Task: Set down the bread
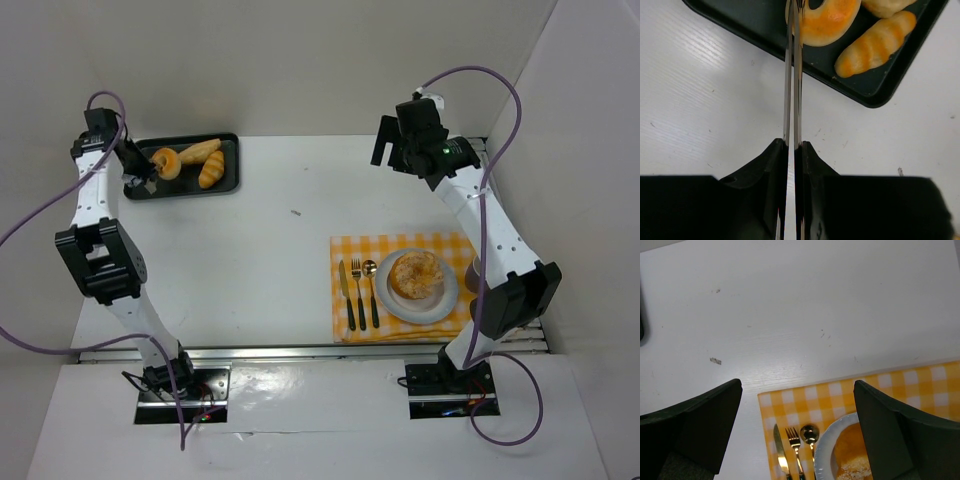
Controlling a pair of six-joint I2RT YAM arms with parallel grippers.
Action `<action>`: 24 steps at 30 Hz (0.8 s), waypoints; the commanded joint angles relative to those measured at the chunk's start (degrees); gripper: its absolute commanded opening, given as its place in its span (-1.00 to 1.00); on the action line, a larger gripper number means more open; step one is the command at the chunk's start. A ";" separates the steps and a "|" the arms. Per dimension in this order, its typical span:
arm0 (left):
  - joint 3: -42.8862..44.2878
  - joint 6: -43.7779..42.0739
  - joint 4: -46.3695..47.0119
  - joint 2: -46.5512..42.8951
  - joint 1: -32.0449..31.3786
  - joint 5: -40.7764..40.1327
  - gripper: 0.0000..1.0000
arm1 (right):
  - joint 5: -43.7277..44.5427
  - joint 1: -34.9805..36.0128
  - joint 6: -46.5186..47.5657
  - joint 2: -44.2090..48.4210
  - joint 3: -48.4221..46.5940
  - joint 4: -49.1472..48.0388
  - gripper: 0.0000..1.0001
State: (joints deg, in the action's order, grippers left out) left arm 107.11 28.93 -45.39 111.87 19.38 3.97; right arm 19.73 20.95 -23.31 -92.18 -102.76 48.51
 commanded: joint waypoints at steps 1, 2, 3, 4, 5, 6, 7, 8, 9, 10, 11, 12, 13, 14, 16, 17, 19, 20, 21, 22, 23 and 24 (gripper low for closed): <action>2.93 0.69 2.14 -7.72 0.22 2.27 -0.97 | 0.75 -0.38 -0.33 1.83 -2.44 -0.44 1.00; 2.23 0.69 2.14 -9.55 0.22 2.27 -0.99 | 0.75 -0.38 -0.33 1.83 -2.44 -0.44 1.00; 1.70 0.69 2.14 -10.53 0.22 2.97 -1.00 | 0.75 -0.38 -0.33 2.35 -2.44 -0.44 1.00; 1.09 -0.44 2.14 -11.67 0.22 4.28 -1.00 | 0.75 -0.38 -0.33 2.36 -2.44 -0.44 1.00; -0.74 -0.45 2.14 -12.81 -0.73 4.99 -1.00 | 0.75 -0.38 -0.33 2.36 -2.44 -0.44 1.00; -1.63 -1.23 2.67 -15.17 -1.79 5.00 -1.00 | 0.75 -0.38 -0.33 2.36 -2.44 -0.44 1.00; -3.12 -2.03 2.67 -16.41 -5.10 5.00 -1.00 | 2.06 -0.38 0.19 2.97 -3.05 0.17 1.00; -3.92 -2.03 2.67 -17.64 -7.23 4.04 -1.00 | 2.85 -0.38 0.20 2.97 -3.58 0.18 1.00; -4.71 -2.64 2.67 -20.18 -9.51 3.34 -1.00 | 3.65 -0.38 0.20 3.58 -3.59 0.18 1.00; -5.59 -2.65 2.67 -21.68 -14.32 2.72 -1.00 | 4.87 -0.38 0.20 4.28 -4.37 0.18 1.00; -7.86 -2.65 2.67 -23.18 -16.89 2.19 -1.00 | 5.58 -0.38 0.20 5.86 -4.38 -0.43 1.00; -9.01 -3.17 2.67 -24.59 -19.44 2.19 -1.00 | 6.37 -0.38 0.98 6.74 -4.90 -1.31 1.00; -10.24 -3.18 2.67 -26.08 -22.07 2.19 -1.00 | 7.42 -0.38 0.99 7.71 -4.91 -1.31 1.00; -12.43 -3.18 2.67 -28.79 -27.58 1.40 -1.00 | 9.61 -0.38 1.68 9.37 -4.91 -1.31 1.00; -13.94 -2.65 1.26 -31.09 -33.24 -0.01 -1.00 | 11.73 -0.91 2.22 10.88 -5.43 -1.31 1.00; -14.90 -2.13 0.74 -32.23 -36.13 -0.53 -1.00 | 13.91 -0.91 2.74 11.58 -5.43 -1.31 1.00; -17.80 -0.11 0.74 -35.84 -45.27 -0.54 -1.00 | 15.42 -0.91 2.74 13.34 -5.43 -1.31 1.00; -18.60 0.68 1.61 -36.81 -48.09 0.07 -1.00 | 16.04 -0.91 2.74 13.34 -5.43 -1.31 1.00; -19.47 2.26 1.62 -37.43 -53.51 -0.97 -1.00 | 16.57 -0.91 2.74 14.13 -6.13 -0.79 1.00; -19.48 3.06 1.62 -38.56 -56.09 -1.76 -1.00 | 17.09 -0.91 2.74 14.66 -6.92 -0.79 1.00; -19.48 3.67 2.14 -38.57 -58.64 -2.64 -1.00 | 17.10 -0.91 2.74 14.66 -6.93 -0.18 1.00; -19.48 4.20 2.14 -38.57 -63.27 -3.87 -1.00 | 17.71 -0.91 2.74 15.27 -7.54 -0.17 1.00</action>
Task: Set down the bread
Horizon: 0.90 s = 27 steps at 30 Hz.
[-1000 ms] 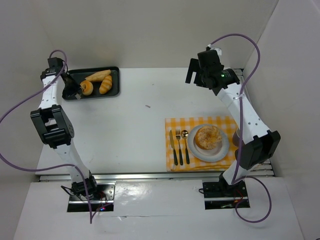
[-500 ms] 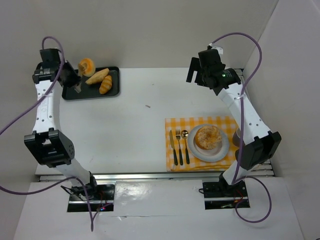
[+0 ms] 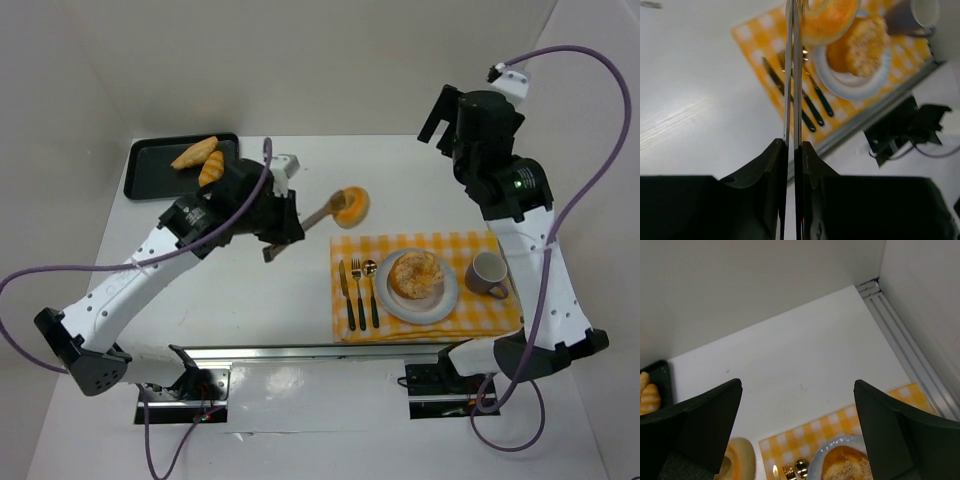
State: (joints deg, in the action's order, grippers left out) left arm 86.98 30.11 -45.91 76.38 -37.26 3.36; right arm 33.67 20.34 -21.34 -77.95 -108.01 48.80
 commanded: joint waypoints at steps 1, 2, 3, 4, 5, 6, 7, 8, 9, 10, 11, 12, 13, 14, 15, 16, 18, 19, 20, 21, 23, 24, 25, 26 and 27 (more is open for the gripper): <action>1.34 3.98 2.67 -2.38 -8.86 -3.79 -1.00 | 4.29 -0.30 0.78 1.57 -2.82 0.07 1.00; 1.35 3.99 2.67 -1.85 -10.98 -4.32 -1.00 | 4.30 -0.30 0.78 1.58 -2.82 0.59 1.00; 2.05 4.60 4.06 -1.06 -14.48 -4.32 -1.00 | 4.91 -0.30 0.78 2.18 -2.82 0.60 1.00; 2.05 4.61 5.29 -0.36 -15.82 -4.32 -1.00 | 4.91 -0.30 0.78 2.89 -2.82 1.12 1.00; 2.05 5.30 6.35 1.21 -16.96 -4.32 -1.00 | 4.91 -0.30 0.78 2.89 -2.82 1.13 1.00; 1.44 5.83 8.27 2.19 -19.24 -5.02 -1.00 | 4.39 -0.30 0.78 3.68 -2.82 1.13 1.00; 1.96 5.84 8.29 3.15 -20.82 -6.68 -1.00 | 4.39 -0.30 0.17 4.29 -2.30 1.82 1.00; 2.66 5.84 8.99 4.29 -22.75 -9.48 -1.00 | 4.39 -0.30 0.16 4.30 -2.30 1.83 1.00; 5.02 5.32 9.00 7.00 -26.17 -14.21 -1.00 | 3.86 -0.30 0.16 4.82 -2.30 2.44 1.00; 6.09 5.31 9.00 8.33 -27.25 -15.65 -1.00 | 3.86 -0.30 0.16 4.83 -2.30 2.44 1.00; 6.88 5.31 9.00 9.57 -27.95 -16.36 -1.00 | 3.86 -0.30 0.16 4.83 -2.30 2.97 1.00; 7.58 4.44 9.00 11.49 -28.66 -16.36 -1.00 | 4.47 -0.30 0.16 4.83 -2.30 2.97 1.00; 8.20 4.43 9.78 12.29 -28.66 -16.36 -1.00 | 4.47 -0.30 0.16 5.35 -2.30 3.67 1.00; 8.90 3.91 10.66 13.00 -29.45 -17.32 -1.00 | 4.47 -0.30 0.16 5.36 -2.82 3.68 1.00; 8.91 3.91 10.67 13.88 -29.45 -17.33 -1.00 | 5.00 -0.30 0.16 5.36 -2.82 3.68 1.00; 10.04 3.21 10.67 14.67 -29.45 -18.03 -1.00 | 5.00 -0.30 0.16 5.36 -2.82 3.68 1.00; 11.19 2.68 9.88 16.52 -30.16 -19.08 -1.00 | 5.00 -0.30 0.16 5.88 -2.82 4.20 1.00; 11.19 2.15 9.88 17.04 -30.16 -19.09 -1.00 | 5.00 -0.30 0.16 5.88 -2.82 4.20 1.00; 11.72 2.15 9.88 17.74 -30.16 -19.09 -1.00 | 5.52 -0.30 0.16 5.88 -2.82 4.20 1.00; 11.72 2.15 9.88 18.45 -30.68 -19.09 -1.00 | 5.53 -0.30 0.16 5.88 -2.30 4.20 1.00; 11.72 2.15 9.88 18.98 -30.68 -19.79 -1.00 | 5.53 -0.30 0.16 6.40 -1.77 4.20 1.00; 11.72 1.63 9.88 18.98 -30.68 -19.79 -1.00 | 5.53 -0.30 0.16 6.41 -1.77 4.20 1.00; 11.72 1.62 9.88 19.50 -31.21 -19.79 -1.00 | 5.53 -0.30 0.16 6.41 -1.77 4.20 1.00; 12.24 1.62 9.88 20.12 -31.21 -19.18 -1.00 | 5.53 -0.30 0.16 6.41 -1.77 4.20 1.00; 12.25 1.62 9.88 20.12 -31.21 -18.48 -1.00 | 5.53 -0.30 0.16 6.41 -1.25 4.20 1.00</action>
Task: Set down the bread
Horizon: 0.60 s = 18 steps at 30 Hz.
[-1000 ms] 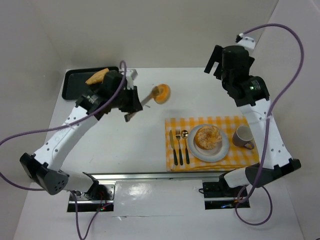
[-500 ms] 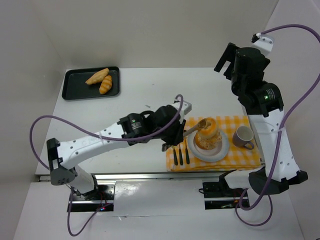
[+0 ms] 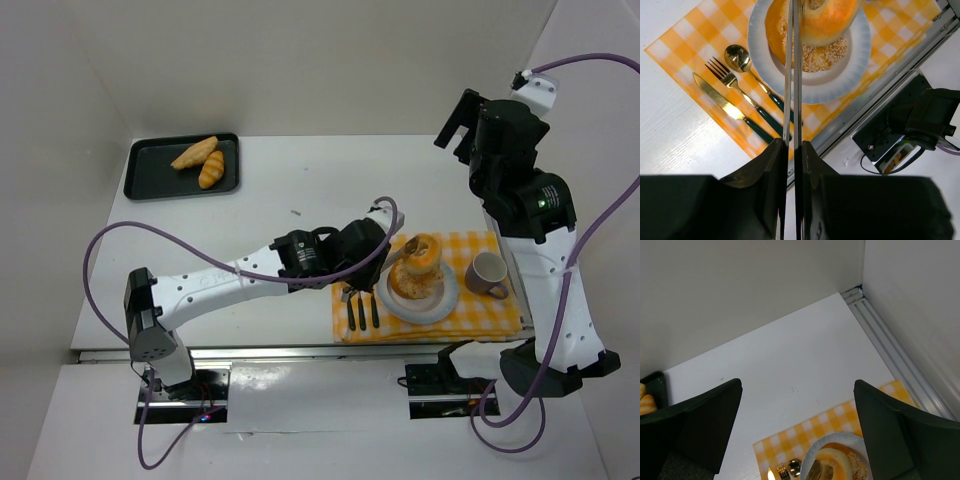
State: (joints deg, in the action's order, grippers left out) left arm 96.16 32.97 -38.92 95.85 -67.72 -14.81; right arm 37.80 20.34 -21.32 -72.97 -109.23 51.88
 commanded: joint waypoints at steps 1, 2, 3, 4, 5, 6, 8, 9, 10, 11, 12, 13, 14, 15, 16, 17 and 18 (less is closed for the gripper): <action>3.07 -1.24 3.49 0.65 -0.74 0.21 -1.00 | 1.40 -0.30 0.14 1.43 -0.02 1.12 1.00; 3.07 -1.24 3.50 1.17 -0.74 0.22 -1.00 | 1.40 -0.30 0.14 1.43 -0.02 1.12 1.00; 3.59 -1.85 3.50 1.18 -1.35 0.22 -1.00 | 1.40 -0.30 0.14 1.43 -0.02 1.12 1.00; 3.60 -1.86 3.50 1.18 -1.36 -0.30 -1.00 | 0.88 -0.30 0.14 1.43 -0.02 1.12 1.00; 3.60 -1.86 2.80 1.79 -1.36 -0.31 -1.00 | 0.87 -0.30 0.14 1.43 -0.02 1.12 1.00; 3.60 -1.86 2.79 1.79 -1.36 -0.31 -1.00 | 0.87 -0.30 0.14 1.43 -0.02 1.12 1.00; 3.60 -1.86 2.27 1.79 -1.36 -0.31 -1.00 | 0.87 -0.30 0.14 1.43 0.51 0.59 1.00; 3.60 -1.86 2.27 2.40 -1.88 -0.31 -1.00 | 0.87 -0.30 0.14 1.43 0.51 0.59 1.00; 3.60 -1.86 2.27 2.41 -1.89 -0.31 -1.00 | 0.87 -0.30 0.14 1.43 0.51 0.59 1.00; 3.60 -2.47 1.40 2.93 -1.89 -0.31 -1.00 | 0.87 -0.30 0.14 1.43 0.51 0.59 1.00; 4.47 -2.47 0.87 2.94 -1.89 -0.31 -1.00 | 0.87 -0.30 0.14 1.43 0.51 0.59 1.00; 5.26 -2.47 0.34 3.72 -1.89 -0.31 -1.00 | 0.87 -0.30 0.14 1.43 0.51 0.59 1.00; 5.88 -2.47 -0.19 4.51 -1.89 -0.31 -0.85 | 0.87 -0.30 0.14 1.43 1.03 0.59 1.00; 5.88 -2.47 -0.72 4.52 -1.89 -0.31 -0.74 | 0.87 -0.30 0.14 1.43 1.04 0.59 1.00; 7.27 -2.47 -1.51 5.13 -1.89 -0.31 -0.64 | 0.87 -0.30 0.14 1.43 1.04 0.59 1.00; 7.29 -2.47 -1.51 5.13 -1.89 0.21 -0.53 | 0.87 -0.30 0.14 1.43 1.04 0.59 1.00; 7.29 -2.47 -1.51 5.13 -1.89 0.22 -0.38 | 0.87 -0.30 0.14 1.43 1.04 0.59 1.00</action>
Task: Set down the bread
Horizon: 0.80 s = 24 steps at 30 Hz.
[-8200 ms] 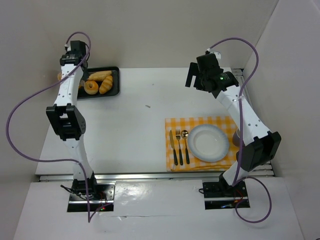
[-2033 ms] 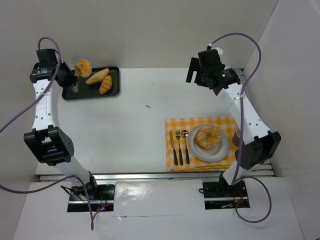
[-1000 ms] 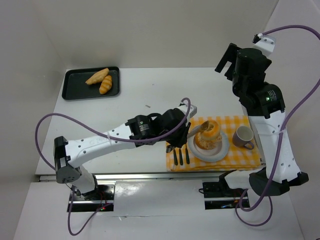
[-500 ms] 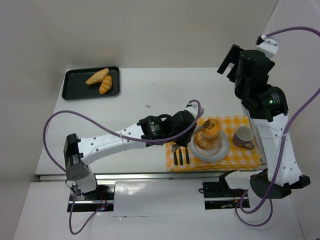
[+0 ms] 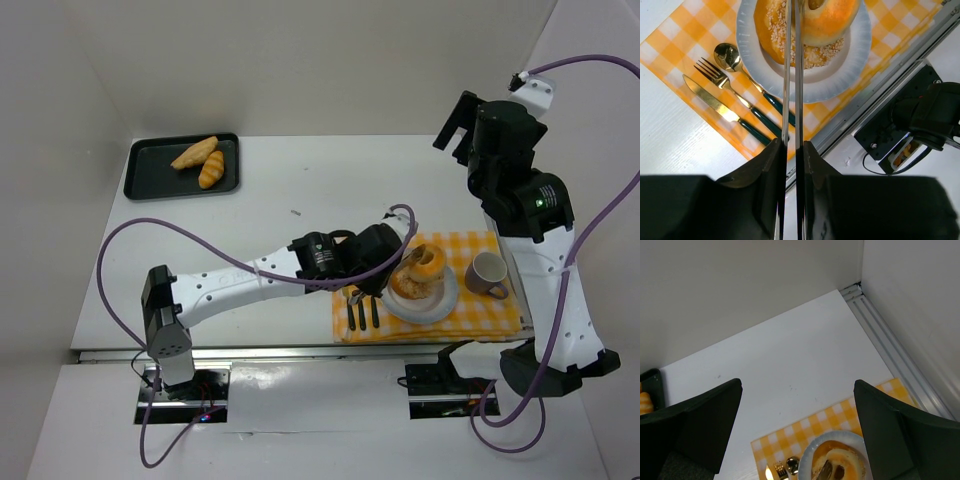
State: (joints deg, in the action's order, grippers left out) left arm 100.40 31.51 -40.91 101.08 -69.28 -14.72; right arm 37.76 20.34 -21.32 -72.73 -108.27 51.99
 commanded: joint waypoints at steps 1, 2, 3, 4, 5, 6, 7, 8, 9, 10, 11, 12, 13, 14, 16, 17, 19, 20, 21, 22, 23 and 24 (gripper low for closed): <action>3.57 -1.01 0.48 -0.09 -0.33 0.13 -0.31 | 0.91 -0.30 0.14 1.19 0.07 0.48 1.00; 3.57 -1.01 0.48 -0.09 -0.33 0.13 -0.22 | 0.91 -0.30 0.14 1.19 0.07 0.48 1.00; 3.57 -1.53 -0.05 -0.09 -0.86 0.74 -0.08 | 0.91 -0.30 0.14 1.19 0.07 0.48 1.00; 4.10 -1.54 -0.05 -0.09 -0.86 0.75 -0.03 | 0.91 -0.30 0.14 1.71 0.07 0.48 1.00; 4.10 -1.54 -0.05 -0.09 -0.86 0.75 0.03 | 0.91 -0.30 0.14 1.71 0.07 0.48 1.00; 4.10 -1.54 -0.05 -0.09 -0.86 1.27 0.05 | 0.91 -0.30 0.14 1.71 0.07 0.48 1.00; 4.10 -1.54 -0.05 -0.09 -0.86 1.27 0.05 | 0.91 -0.30 0.14 1.71 0.07 0.48 1.00; 4.10 -1.54 -0.05 -0.70 -0.86 1.27 0.05 | 0.39 -0.30 0.14 1.71 0.60 0.48 1.00; 4.10 -1.54 -0.05 -0.71 -0.86 1.27 0.05 | 0.39 -0.30 0.14 1.71 0.60 0.48 1.00; 4.10 -1.54 -0.05 -0.71 -0.86 1.27 0.05 | 0.39 -0.30 0.14 1.71 0.60 0.48 1.00; 4.10 -1.54 -0.05 -0.71 -1.38 1.27 0.05 | 0.39 -0.30 0.14 1.71 0.60 0.48 1.00; 4.10 -1.54 -0.05 -0.71 -1.39 1.27 0.05 | 0.39 -0.30 0.14 1.71 0.60 0.48 1.00; 4.10 -1.54 -0.05 -0.71 -1.39 1.27 0.05 | 0.39 -0.30 0.14 1.71 0.60 0.48 1.00; 4.10 -1.54 -0.05 -0.71 -1.39 1.27 0.05 | 0.39 -0.30 0.14 1.71 1.12 0.48 1.00; 4.62 -1.54 -0.05 -1.23 -1.39 1.27 0.05 | 0.39 -0.30 0.14 1.71 1.13 0.48 1.00; 4.63 -1.54 -0.05 -1.76 -1.39 1.27 0.05 | 0.39 -0.30 0.14 1.71 1.13 0.48 1.00; 4.63 -1.54 -0.05 -2.37 -1.39 1.27 0.08 | 0.39 -0.30 0.14 1.71 1.13 0.48 1.00; 5.15 -1.54 -0.05 -2.38 -1.39 1.27 0.08 | -0.14 -0.30 0.14 1.71 1.13 0.48 1.00; 5.16 -1.54 -0.05 -2.99 -1.39 1.27 0.15 | -0.14 -0.30 -0.38 1.71 1.13 0.48 1.00; 5.16 -1.54 -0.05 -3.51 -1.39 0.66 0.17 | -0.14 -0.30 -0.39 1.71 1.65 0.48 1.00; 5.16 -1.54 -0.05 -3.52 -1.39 0.05 0.17 | -0.14 -0.30 -0.39 1.71 1.66 0.48 1.00; 5.16 -1.54 -0.05 -3.52 -1.39 0.04 0.17 | -0.66 -0.30 -0.39 1.71 1.66 0.48 1.00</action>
State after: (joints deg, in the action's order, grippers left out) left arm 102.67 31.22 -42.09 101.08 -70.30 -13.74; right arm 37.36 20.34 -21.39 -72.20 -107.22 52.01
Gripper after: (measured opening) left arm 0.588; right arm 0.999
